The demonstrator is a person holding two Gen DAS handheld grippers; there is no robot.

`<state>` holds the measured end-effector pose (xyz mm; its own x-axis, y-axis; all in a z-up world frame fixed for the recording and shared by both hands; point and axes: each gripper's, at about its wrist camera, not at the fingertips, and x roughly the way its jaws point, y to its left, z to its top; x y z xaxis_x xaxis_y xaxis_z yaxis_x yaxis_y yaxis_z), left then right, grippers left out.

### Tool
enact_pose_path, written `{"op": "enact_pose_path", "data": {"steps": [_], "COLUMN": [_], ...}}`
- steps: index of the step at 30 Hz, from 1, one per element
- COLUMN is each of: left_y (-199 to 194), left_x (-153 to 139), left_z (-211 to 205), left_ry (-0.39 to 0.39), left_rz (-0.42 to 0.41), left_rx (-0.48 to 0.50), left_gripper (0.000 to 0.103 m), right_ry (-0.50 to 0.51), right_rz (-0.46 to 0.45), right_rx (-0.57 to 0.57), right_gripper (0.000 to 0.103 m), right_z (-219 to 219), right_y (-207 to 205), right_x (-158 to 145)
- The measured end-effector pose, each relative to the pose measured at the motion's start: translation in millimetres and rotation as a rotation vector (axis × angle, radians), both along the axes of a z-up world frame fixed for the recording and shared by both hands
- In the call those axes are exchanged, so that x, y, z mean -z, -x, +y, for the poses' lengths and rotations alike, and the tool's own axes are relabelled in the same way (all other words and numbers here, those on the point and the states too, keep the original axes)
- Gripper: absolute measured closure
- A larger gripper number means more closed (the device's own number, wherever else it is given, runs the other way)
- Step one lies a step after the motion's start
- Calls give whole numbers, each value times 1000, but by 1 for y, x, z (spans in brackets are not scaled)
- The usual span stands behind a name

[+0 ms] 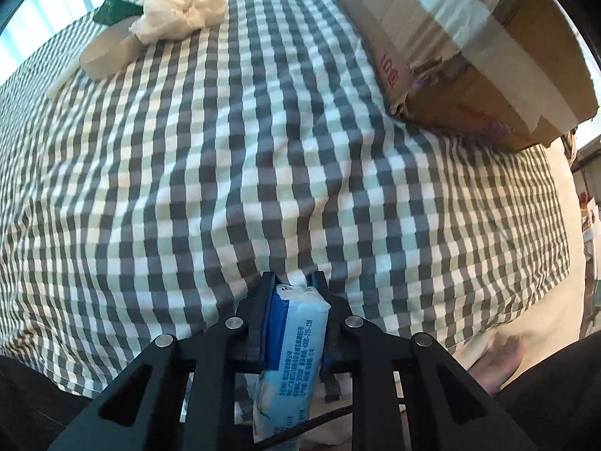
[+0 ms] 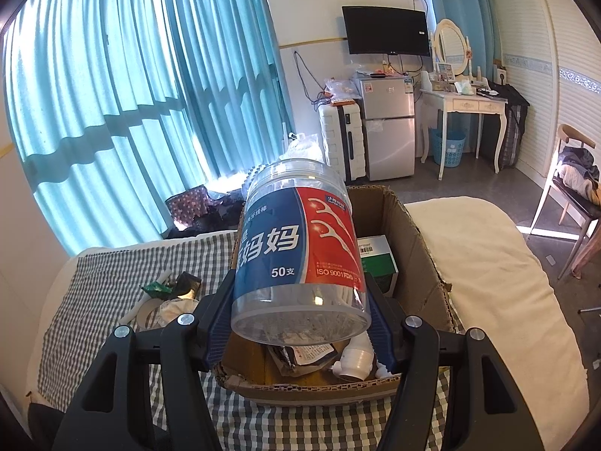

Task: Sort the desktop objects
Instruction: 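Carry the floss container and tissue pack over the cardboard box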

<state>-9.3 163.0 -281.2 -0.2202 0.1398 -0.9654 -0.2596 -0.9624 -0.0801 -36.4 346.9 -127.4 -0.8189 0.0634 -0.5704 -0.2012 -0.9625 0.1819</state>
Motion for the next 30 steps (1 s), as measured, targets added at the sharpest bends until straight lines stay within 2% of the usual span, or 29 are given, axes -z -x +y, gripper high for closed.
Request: {"op": "enact_pose_path", "data": {"steps": [9, 11, 20, 30], "left_y": [13, 25, 47, 53], "left_x": [-51, -75, -149, -212], "left_z": [10, 18, 26, 50], "left_ry": [-9, -14, -56, -86], "left_rz": [138, 186, 389, 590], "left_rx": [24, 29, 44, 94], "left_gripper": [84, 84, 84, 84], "right_ry": [1, 0, 3, 3], "right_rz": [-2, -4, -2, 0], "right_rx": [-4, -3, 2, 17], "right_gripper": [42, 42, 42, 42], "right_z": [-4, -5, -6, -2], "right_y": [5, 6, 13, 13], "right_x": [1, 1, 0, 0]}}
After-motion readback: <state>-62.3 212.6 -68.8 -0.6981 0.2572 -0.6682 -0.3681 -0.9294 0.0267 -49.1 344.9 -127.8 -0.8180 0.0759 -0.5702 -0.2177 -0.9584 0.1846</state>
